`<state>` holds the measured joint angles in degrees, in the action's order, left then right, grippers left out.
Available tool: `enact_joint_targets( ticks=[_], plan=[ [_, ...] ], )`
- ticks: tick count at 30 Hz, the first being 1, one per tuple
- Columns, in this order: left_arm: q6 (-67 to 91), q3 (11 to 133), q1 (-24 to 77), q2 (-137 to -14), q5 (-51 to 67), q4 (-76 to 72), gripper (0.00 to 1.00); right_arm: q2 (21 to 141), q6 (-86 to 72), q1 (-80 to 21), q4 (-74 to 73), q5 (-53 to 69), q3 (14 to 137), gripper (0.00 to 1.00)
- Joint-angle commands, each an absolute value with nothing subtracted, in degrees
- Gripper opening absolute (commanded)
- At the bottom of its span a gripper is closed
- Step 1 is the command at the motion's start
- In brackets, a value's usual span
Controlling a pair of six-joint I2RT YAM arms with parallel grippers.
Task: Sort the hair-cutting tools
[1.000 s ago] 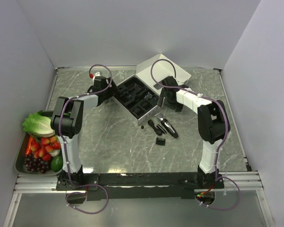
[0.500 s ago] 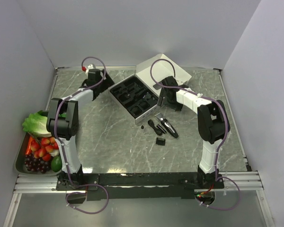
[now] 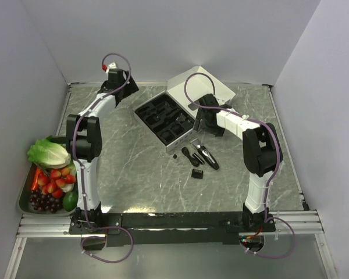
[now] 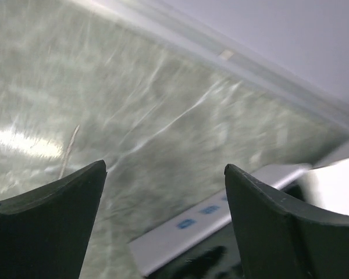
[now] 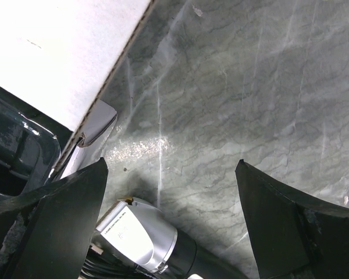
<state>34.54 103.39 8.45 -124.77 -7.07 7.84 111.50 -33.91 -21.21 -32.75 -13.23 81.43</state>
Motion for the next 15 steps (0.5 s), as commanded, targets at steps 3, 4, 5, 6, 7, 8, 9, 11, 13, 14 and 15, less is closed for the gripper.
enact_joint_targets(
  ticks=[3, 4, 5, 6, 7, 8, 9, 11, 13, 14, 15],
  plan=[
    [28.48, 106.96, 8.53, -130.51, -6.86, 17.05, 0.84, 110.56, -33.57, -21.09, -31.9, -12.92, 82.88, 1.0],
    [27.87, 106.61, 8.53, -130.69, -6.51, 17.31, 0.83, 110.65, -33.57, -21.18, -31.73, -12.75, 82.79, 1.0],
    [27.6, 106.26, 8.53, -130.78, -6.24, 17.31, 0.82, 110.74, -33.49, -21.09, -31.64, -12.57, 82.71, 1.0],
    [27.34, 105.91, 8.53, -130.69, -5.46, 17.31, 0.81, 110.83, -33.4, -21.09, -31.55, -12.31, 82.71, 1.0],
    [26.99, 105.39, 8.53, -130.61, -5.19, 17.49, 0.79, 111.09, -33.22, -21.09, -31.55, -12.22, 82.79, 1.0],
    [26.81, 105.12, 8.53, -130.61, -4.92, 17.93, 0.78, 111.35, -32.96, -21.18, -31.73, -12.04, 83.14, 1.0],
    [26.55, 104.86, 8.53, -130.34, -4.57, 18.02, 0.76, 111.62, -32.78, -21.09, -31.9, -11.69, 83.41, 1.0],
    [26.37, 103.54, 8.61, -129.82, -4.05, 18.02, 0.76, 112.76, -32.34, -21.18, -32.86, -11.34, 84.72, 1.0],
    [26.37, 101.44, 8.61, -128.41, -3.34, 17.67, 0.74, 113.46, -32.69, -21.18, -33.05, -11.34, 84.99, 1.0],
    [26.45, 100.64, 8.61, -127.97, -2.99, 17.4, 0.73, 113.64, -32.78, -21.18, -32.87, -11.34, 84.99, 1.0],
    [26.46, 99.94, 8.7, -126.92, -2.73, 17.14, 0.73, 113.9, -32.87, -21.18, -32.7, -11.34, 85.08, 1.0]
  ],
)
